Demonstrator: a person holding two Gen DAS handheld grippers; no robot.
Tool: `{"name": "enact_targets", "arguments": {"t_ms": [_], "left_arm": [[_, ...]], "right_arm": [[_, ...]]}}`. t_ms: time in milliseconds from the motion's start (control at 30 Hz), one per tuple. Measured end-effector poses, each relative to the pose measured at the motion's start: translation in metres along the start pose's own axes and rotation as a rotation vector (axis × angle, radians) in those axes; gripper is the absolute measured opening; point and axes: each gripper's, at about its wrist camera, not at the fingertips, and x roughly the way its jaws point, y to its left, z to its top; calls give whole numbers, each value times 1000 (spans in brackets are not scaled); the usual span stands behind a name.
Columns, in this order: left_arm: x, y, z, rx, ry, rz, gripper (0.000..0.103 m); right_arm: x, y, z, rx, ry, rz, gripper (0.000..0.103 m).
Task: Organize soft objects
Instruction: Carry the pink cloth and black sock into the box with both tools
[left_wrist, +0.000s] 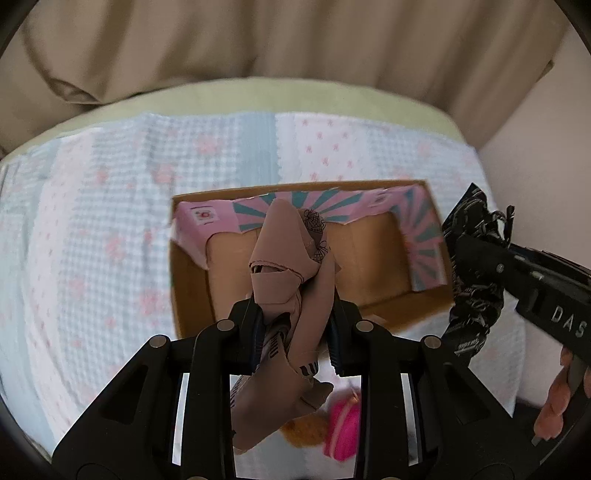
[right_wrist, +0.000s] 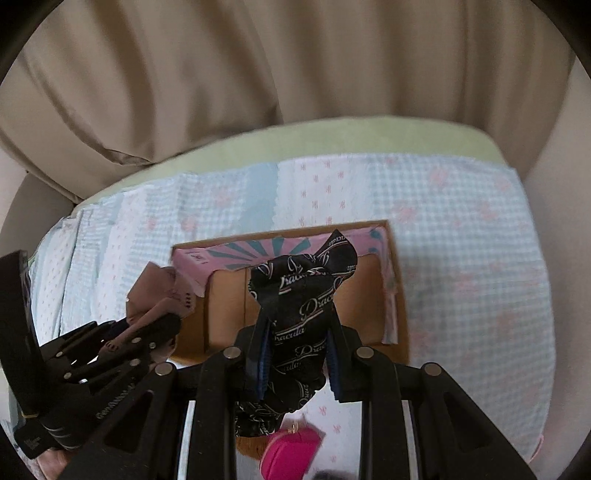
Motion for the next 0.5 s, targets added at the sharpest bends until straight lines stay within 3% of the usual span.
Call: {"name": "enact_targets", "arguments": {"t_ms": [233, 433, 467, 500], "left_arm": [[84, 4, 2, 14, 129, -18, 25], [110, 5, -6, 41, 156, -13, 25], [110, 3, -5, 63, 147, -1, 29], [110, 1, -3, 90, 143, 12, 52]], "right_arm": [[85, -8, 5, -35, 121, 23, 23], [128, -10, 1, -64, 191, 31, 23], [132, -11, 1, -65, 197, 32, 23], [135, -11, 3, -67, 203, 26, 23]]}}
